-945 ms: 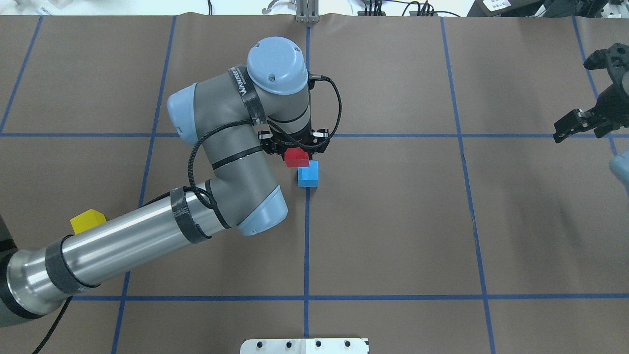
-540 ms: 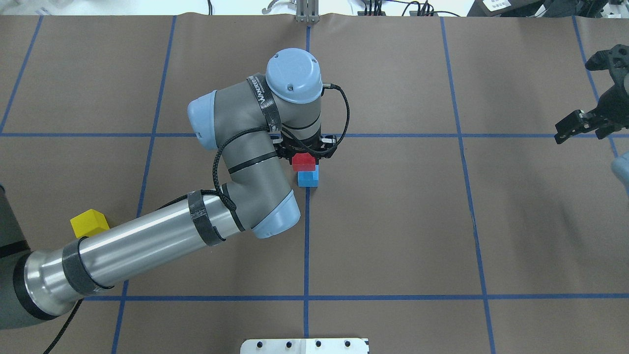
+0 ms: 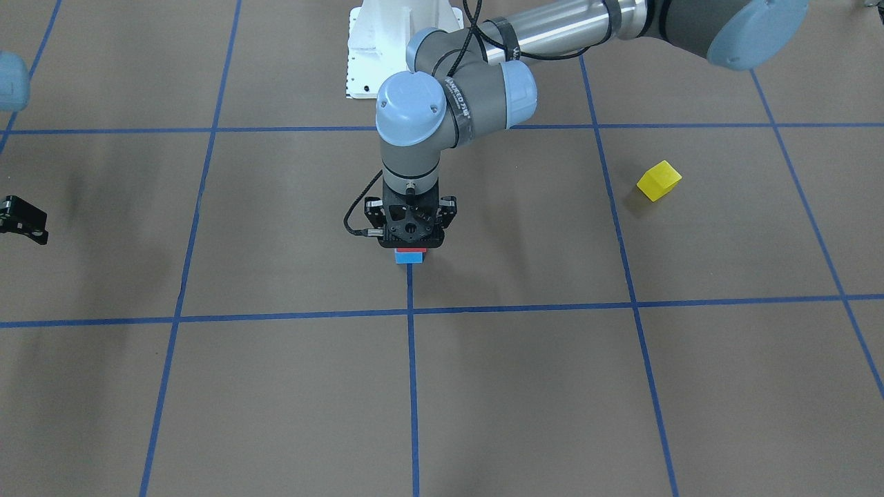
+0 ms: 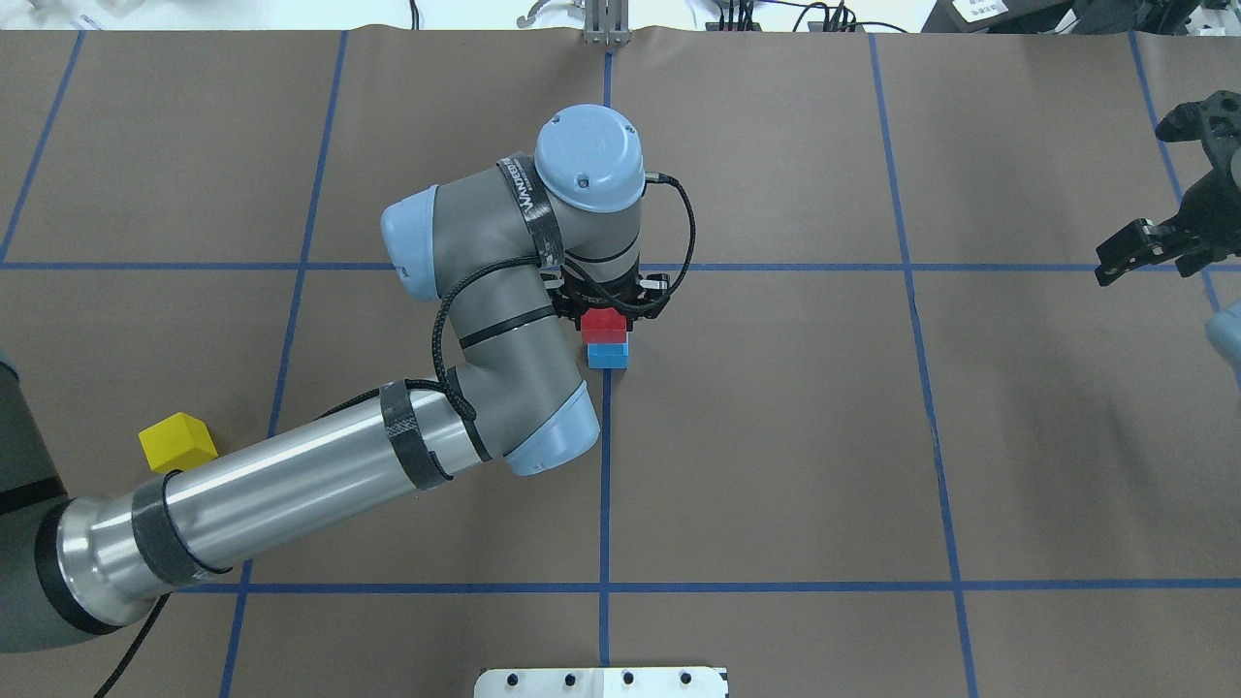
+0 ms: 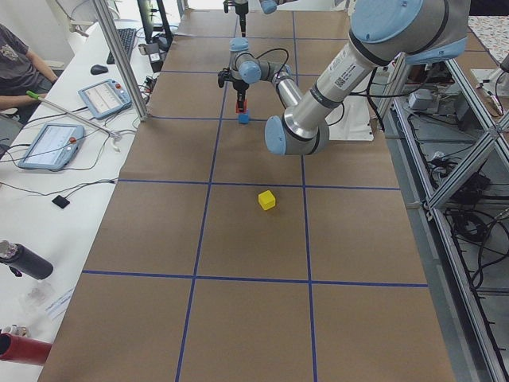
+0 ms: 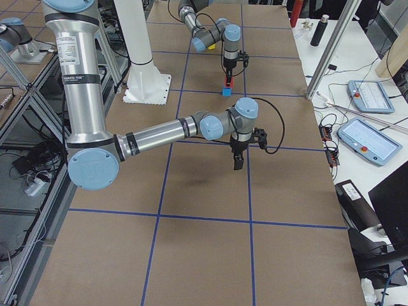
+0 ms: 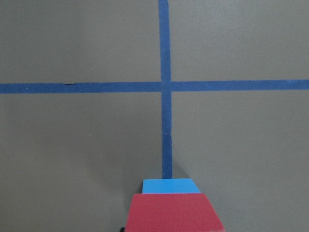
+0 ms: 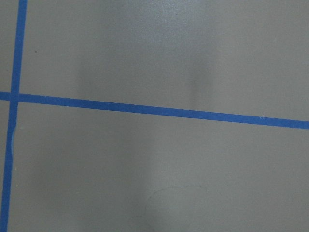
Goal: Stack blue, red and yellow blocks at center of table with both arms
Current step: 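Lower the red cube onto the blue cube and hold it there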
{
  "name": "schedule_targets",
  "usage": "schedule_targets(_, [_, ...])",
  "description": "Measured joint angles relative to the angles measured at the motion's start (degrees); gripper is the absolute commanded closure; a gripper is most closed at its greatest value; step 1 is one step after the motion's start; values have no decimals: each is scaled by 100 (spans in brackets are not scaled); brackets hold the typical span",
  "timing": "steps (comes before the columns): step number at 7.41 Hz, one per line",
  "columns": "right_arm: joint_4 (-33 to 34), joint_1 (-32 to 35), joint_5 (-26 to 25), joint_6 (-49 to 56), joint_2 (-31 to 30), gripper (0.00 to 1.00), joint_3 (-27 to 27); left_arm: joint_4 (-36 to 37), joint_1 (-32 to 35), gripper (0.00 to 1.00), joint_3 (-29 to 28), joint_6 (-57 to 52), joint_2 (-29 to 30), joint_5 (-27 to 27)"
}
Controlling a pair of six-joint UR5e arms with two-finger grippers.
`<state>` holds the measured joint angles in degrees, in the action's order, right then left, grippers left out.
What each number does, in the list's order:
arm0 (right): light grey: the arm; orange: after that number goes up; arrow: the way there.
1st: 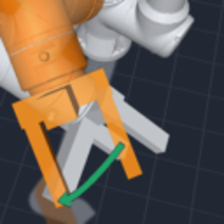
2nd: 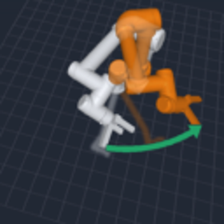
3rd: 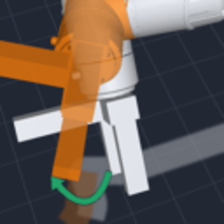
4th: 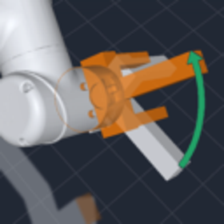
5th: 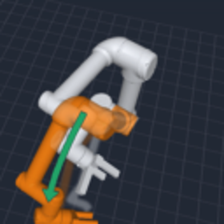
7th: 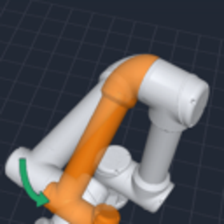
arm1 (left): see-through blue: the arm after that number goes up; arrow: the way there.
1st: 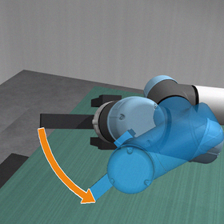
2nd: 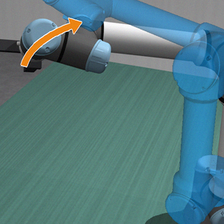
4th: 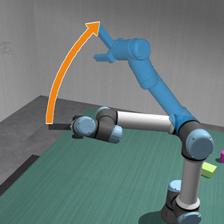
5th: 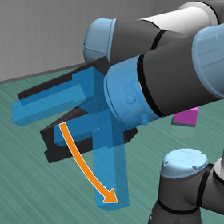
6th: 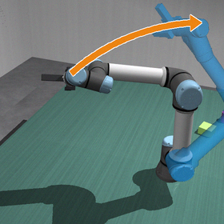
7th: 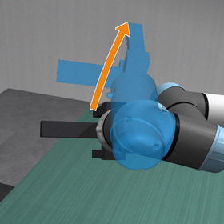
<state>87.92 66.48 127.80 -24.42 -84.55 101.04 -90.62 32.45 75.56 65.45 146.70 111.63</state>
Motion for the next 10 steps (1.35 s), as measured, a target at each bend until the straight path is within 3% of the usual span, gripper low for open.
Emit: schedule_targets(10, [5, -3, 0, -27, 8, 0, -13, 16, -57, 100, -163, -57, 78, -1])
